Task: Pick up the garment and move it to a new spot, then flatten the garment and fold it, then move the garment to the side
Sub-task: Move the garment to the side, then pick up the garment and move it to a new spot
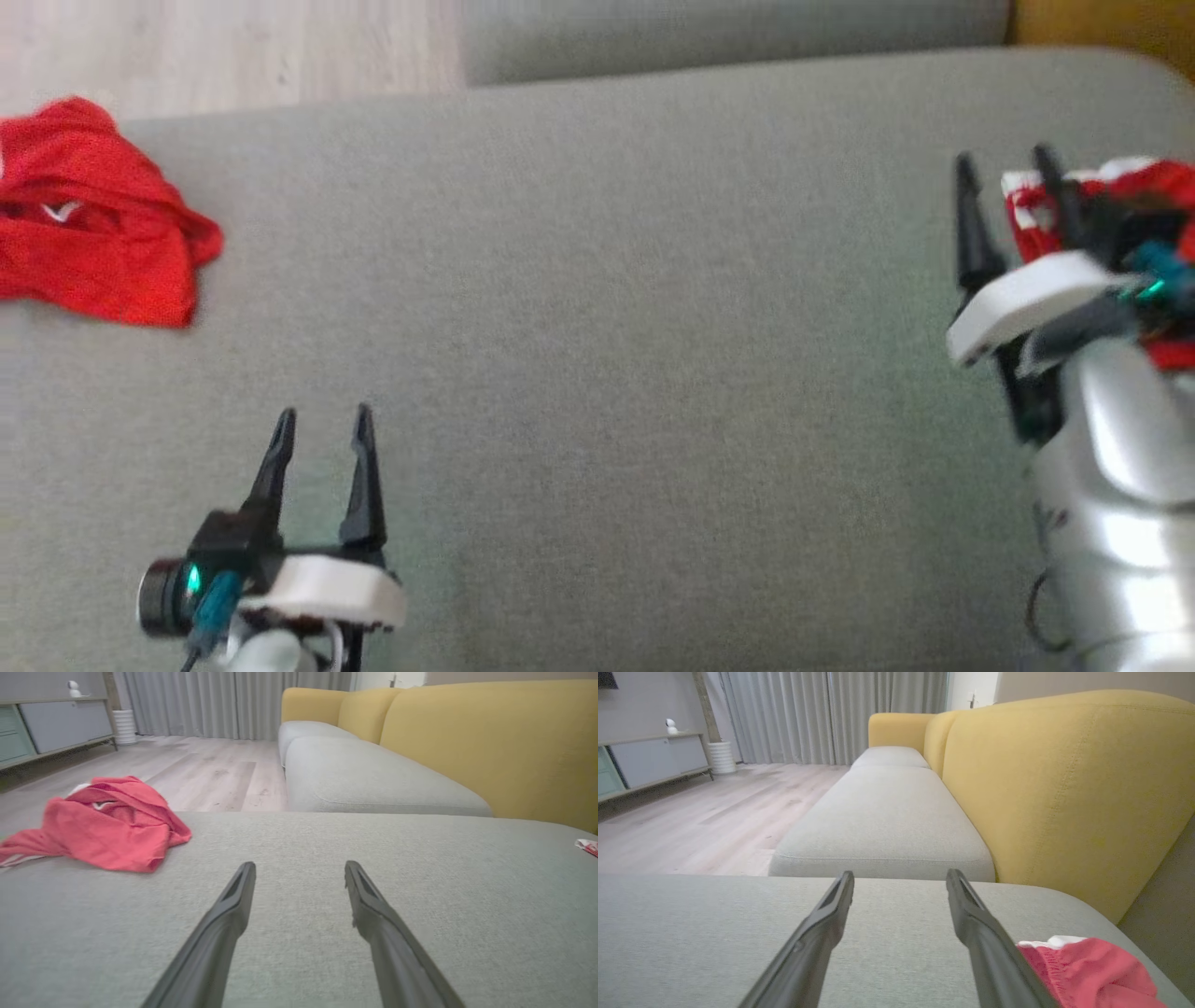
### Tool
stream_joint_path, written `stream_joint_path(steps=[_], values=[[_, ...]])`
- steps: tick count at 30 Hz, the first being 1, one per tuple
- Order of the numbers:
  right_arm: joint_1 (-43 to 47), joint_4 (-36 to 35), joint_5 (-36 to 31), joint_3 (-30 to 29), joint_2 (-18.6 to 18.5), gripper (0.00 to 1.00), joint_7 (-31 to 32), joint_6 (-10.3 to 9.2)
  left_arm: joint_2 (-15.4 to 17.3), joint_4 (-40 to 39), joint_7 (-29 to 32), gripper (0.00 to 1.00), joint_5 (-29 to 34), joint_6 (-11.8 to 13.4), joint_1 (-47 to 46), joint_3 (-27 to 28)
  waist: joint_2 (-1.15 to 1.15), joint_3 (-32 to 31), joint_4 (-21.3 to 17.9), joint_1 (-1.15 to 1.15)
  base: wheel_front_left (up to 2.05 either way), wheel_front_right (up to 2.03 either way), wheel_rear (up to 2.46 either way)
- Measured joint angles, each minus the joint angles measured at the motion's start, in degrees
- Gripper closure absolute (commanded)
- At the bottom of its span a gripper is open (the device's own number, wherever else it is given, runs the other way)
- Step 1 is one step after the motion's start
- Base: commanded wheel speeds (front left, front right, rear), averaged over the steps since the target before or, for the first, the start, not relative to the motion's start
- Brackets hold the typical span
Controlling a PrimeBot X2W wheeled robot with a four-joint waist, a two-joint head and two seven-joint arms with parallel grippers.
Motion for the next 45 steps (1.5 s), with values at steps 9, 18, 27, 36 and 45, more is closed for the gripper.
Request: stream_joint_path(steps=[9, 18, 27, 36, 45], values=[[17.4, -10.8, -2.6, -1.3, 6.9, 0.0, -3.5, 0.0, 0.2, 0.0, -1.0, 0.0, -1.8, 0.8, 8.7, 2.0, 0.0, -7.5, 2.5, 0.0, 0.0, 0.0, 0.0], [32.1, -21.1, 2.4, 2.4, 7.5, 0.0, -3.9, 0.0, -0.5, -0.2, -1.4, 0.0, -2.8, 0.9, 10.4, 2.9, 0.0, -9.4, 1.7, 0.02, 0.0, 0.0, 0.0], [37.4, -24.6, 3.8, 3.9, 7.6, 0.0, -2.6, 0.0, -1.3, 0.8, -1.4, 0.0, -2.8, -0.1, 12.2, 3.0, 0.0, -10.1, 1.6, 0.02, 0.0, 0.0, 0.0], [38.0, -25.0, 3.8, 3.8, 7.6, 0.0, -2.3, 0.0, -1.4, 1.2, -1.5, 0.0, -2.7, -0.6, 12.2, 3.0, 0.0, -10.3, 2.0, 0.02, 0.0, 0.0, 0.0], [38.2, -25.0, 3.8, 3.9, 7.6, 0.0, -2.1, 0.0, -1.4, 1.6, -1.5, 0.0, -2.6, -1.1, 12.2, 2.8, 0.0, -10.5, 2.8, 0.02, 0.0, 0.0, 0.0]])
